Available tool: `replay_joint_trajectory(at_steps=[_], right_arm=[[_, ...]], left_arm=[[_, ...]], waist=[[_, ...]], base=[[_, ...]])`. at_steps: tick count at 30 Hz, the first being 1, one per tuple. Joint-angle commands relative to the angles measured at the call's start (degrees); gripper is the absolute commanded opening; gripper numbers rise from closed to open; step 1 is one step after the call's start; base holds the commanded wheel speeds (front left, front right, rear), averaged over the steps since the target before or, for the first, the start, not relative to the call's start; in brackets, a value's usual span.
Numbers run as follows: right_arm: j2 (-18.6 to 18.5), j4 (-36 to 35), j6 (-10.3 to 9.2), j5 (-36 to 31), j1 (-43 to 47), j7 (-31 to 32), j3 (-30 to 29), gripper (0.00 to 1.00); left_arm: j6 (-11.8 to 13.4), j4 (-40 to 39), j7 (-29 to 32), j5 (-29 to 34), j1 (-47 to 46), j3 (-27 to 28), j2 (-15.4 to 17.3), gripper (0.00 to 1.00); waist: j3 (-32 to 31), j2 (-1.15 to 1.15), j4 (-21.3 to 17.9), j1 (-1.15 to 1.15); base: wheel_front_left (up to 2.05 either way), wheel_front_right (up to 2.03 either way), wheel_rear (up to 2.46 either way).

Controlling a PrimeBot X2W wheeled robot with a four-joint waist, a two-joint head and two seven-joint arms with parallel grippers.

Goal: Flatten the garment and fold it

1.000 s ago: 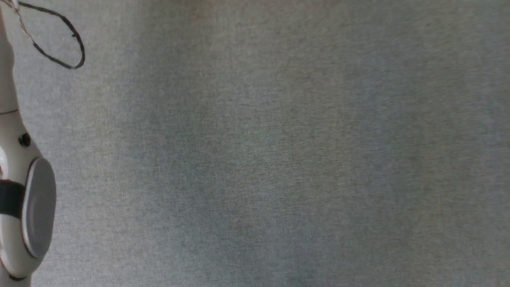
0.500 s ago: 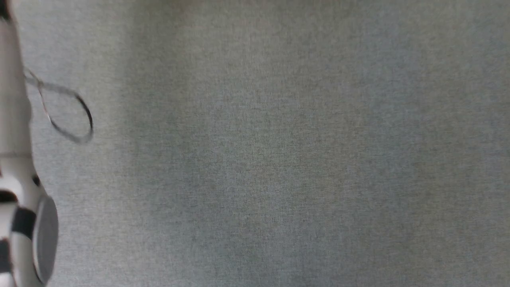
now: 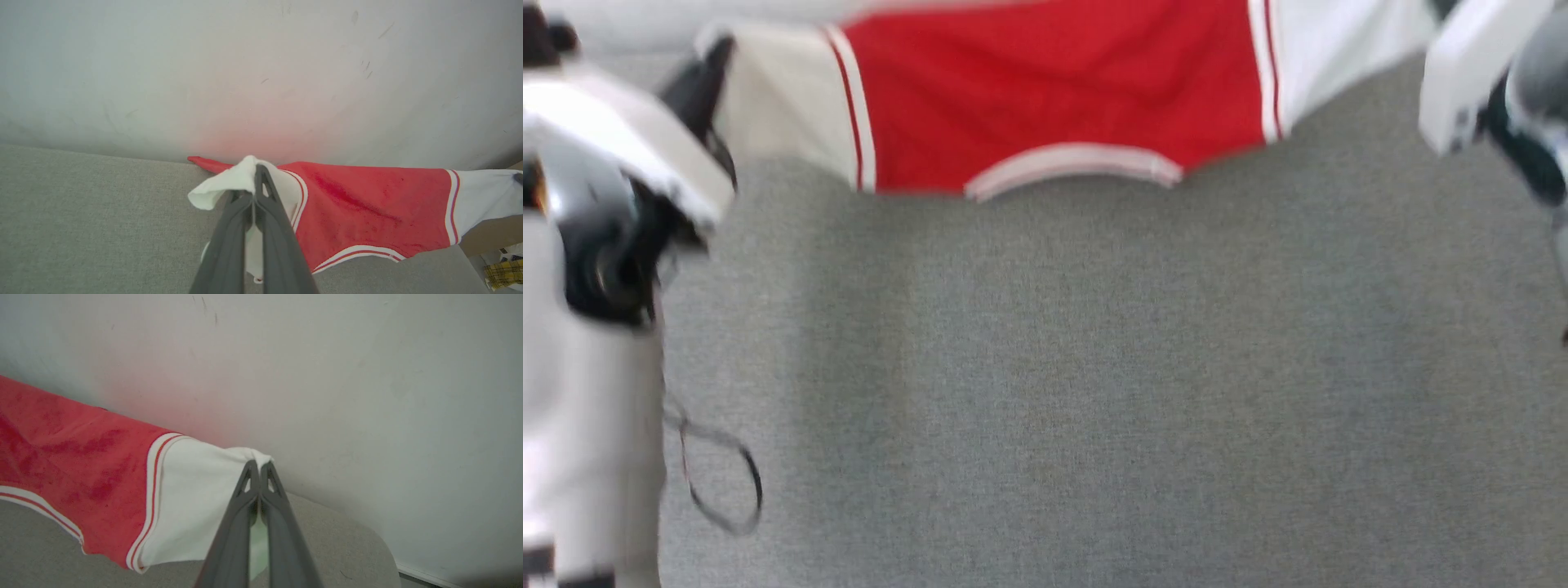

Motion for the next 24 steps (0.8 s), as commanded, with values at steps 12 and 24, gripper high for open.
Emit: replay_joint_trajectory(at_steps=[12, 24], right_arm=[[0.47, -31.67, -0.05, 4.84, 36.54, 10.81, -15.07, 0.0], [8.59, -47.98, -0.05, 3.54, 61.32, 17.6, -26.25, 0.0]], left_arm=[[5.79, -26.21, 5.09, -0.9, 32.83, 1.46, 0.15, 0.0], [7.26, -38.51, 11.98, -0.76, 57.22, -2.53, 1.55, 0.0]], waist=[[-10.88, 0.0, -0.76, 0.02], [-17.56, 0.0, -0.57, 0.02]], base=[[0.0, 0.0, 0.0], [0.0, 0.0, 0.0]])
